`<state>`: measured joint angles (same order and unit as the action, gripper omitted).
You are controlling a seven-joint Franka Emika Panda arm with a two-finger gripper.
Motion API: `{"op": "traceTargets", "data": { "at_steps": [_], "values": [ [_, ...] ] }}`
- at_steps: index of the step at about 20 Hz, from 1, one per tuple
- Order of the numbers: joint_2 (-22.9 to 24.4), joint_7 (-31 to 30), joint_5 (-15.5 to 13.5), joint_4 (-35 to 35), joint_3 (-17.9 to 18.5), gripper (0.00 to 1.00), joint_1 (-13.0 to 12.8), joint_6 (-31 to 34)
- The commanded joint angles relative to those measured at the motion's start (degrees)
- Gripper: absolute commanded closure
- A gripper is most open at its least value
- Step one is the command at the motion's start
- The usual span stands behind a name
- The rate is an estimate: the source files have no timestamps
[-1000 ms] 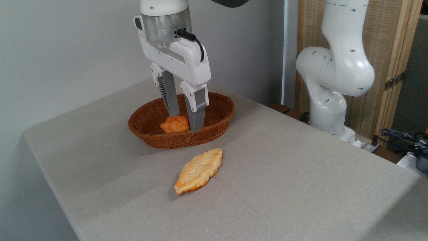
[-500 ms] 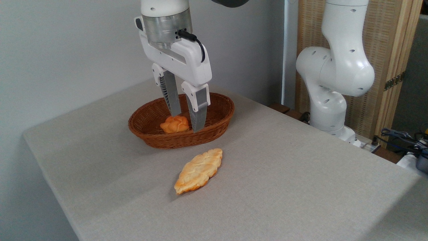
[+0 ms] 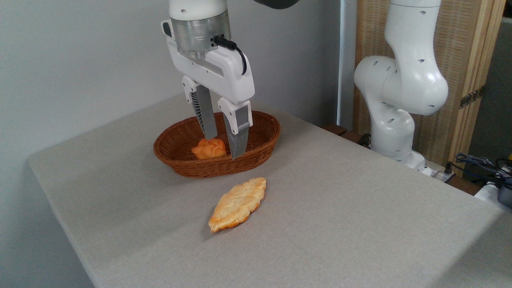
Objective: Put bread into the basket
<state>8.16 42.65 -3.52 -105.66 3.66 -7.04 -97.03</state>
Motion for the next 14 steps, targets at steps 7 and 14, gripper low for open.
{"op": "traceTargets", "data": {
  "at_steps": [7,14],
  "values": [
    [-0.7,-0.1,0.1,-1.3,0.6,0.0,-0.2,1.9],
    [-2.0,-0.2,0.7,-10.5,0.7,0.0,0.2,-9.2]
  ]
}}
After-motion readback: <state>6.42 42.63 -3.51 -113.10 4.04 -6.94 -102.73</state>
